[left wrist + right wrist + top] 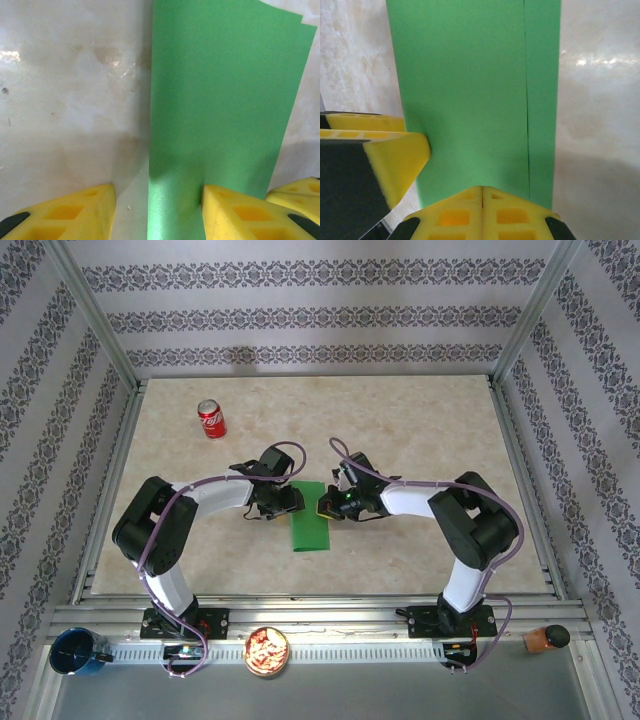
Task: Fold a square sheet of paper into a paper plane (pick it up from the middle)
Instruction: Hold the square sheet of paper at the center of the table.
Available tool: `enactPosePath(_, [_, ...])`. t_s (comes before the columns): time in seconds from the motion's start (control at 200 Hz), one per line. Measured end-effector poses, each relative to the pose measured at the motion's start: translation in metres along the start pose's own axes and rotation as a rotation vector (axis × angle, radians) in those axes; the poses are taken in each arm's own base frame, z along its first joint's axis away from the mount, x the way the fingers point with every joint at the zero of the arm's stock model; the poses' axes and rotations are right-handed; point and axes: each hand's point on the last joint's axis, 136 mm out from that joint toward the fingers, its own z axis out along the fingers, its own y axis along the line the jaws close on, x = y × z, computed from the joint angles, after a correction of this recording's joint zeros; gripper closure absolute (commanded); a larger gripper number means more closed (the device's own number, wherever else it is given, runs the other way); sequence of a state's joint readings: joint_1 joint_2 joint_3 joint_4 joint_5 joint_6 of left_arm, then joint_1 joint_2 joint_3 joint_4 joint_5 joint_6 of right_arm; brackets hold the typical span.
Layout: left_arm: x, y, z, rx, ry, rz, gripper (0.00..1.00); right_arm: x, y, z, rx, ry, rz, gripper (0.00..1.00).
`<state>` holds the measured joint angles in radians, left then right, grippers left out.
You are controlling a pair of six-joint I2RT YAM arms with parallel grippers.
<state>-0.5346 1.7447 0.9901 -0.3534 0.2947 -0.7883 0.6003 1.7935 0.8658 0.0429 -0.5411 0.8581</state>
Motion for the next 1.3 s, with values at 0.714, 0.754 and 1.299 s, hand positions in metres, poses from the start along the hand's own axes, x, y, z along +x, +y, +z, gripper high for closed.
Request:
enactPosePath(0.714, [0.007,-0.019,0.003,0.165,0.030,-0.011,0.50,0.009,-0.013,0.005,-0.025,0.032,0.012,0.96])
enactPosePath(0.754, [0.006,-0.019,0.003,0.165,0.029,-0.011,0.51,0.009,-0.014,0.005,-0.024,0.032,0.016,0.96])
enactPosePath(1.299, [0.008,-0.017,0.003,0.159,0.033,-0.008,0.58,0.011,-0.013,0.001,-0.024,0.029,0.018,0.82])
